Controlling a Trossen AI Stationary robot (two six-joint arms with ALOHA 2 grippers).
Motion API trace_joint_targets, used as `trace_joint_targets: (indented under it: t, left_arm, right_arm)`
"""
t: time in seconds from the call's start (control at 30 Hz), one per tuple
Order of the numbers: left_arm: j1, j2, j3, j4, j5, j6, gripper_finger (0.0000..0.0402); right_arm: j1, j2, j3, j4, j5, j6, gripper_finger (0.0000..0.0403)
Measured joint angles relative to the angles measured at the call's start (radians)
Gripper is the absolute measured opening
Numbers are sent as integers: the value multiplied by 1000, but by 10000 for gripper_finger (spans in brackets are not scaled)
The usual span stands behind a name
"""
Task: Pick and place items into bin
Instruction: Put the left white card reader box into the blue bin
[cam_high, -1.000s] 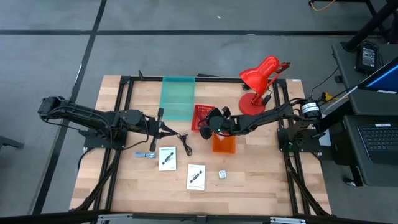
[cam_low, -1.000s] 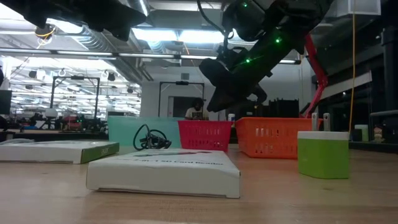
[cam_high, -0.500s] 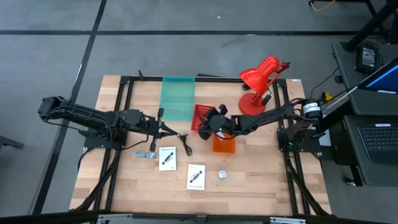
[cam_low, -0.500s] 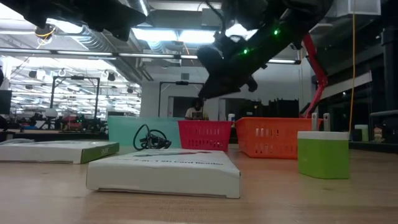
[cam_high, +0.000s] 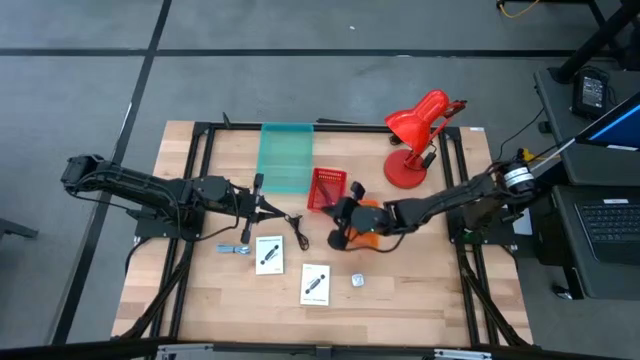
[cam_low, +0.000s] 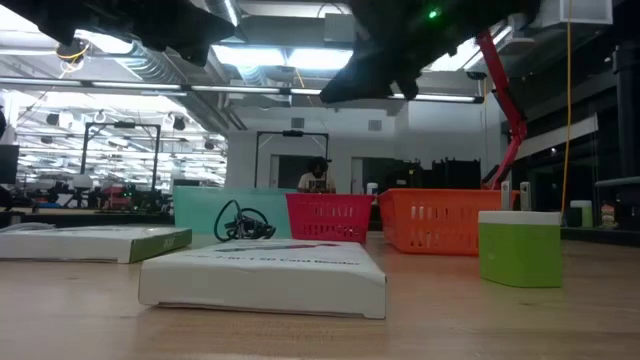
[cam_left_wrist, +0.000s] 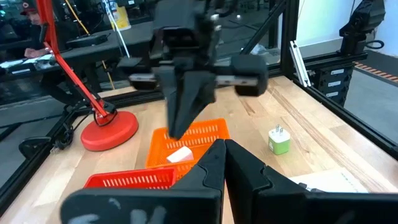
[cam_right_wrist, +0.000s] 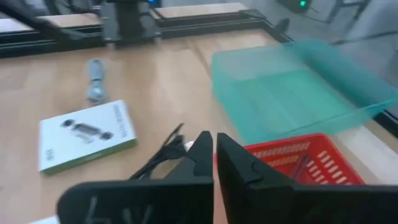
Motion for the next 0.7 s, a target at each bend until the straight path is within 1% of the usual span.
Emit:
trace_joint_targets:
  t: [0.07,0.2,0.33,0.5,0.63,0.7]
  left_arm:
    - [0,0,0,0,0,-1,6]
    - [0,0,0,0,0,0,6]
    - [0,0,0,1,0,0,6]
    - [0,0,0,-1,0,0,6]
    - [0,0,0,-2,0,0,6]
    - [0,0,0,-2,0,0,6]
  right_arm:
    - [18,-4,-23,25,0,1,6]
    - [35,-4,-100,140,0,-7,2]
    - [35,-15,-128,201,-17,-75,3]
    - [32,-33,-127,272,-148,-127,2]
    - [32,-30,-126,360,-302,-215,1]
    - [33,-27,-126,356,-337,-247,2]
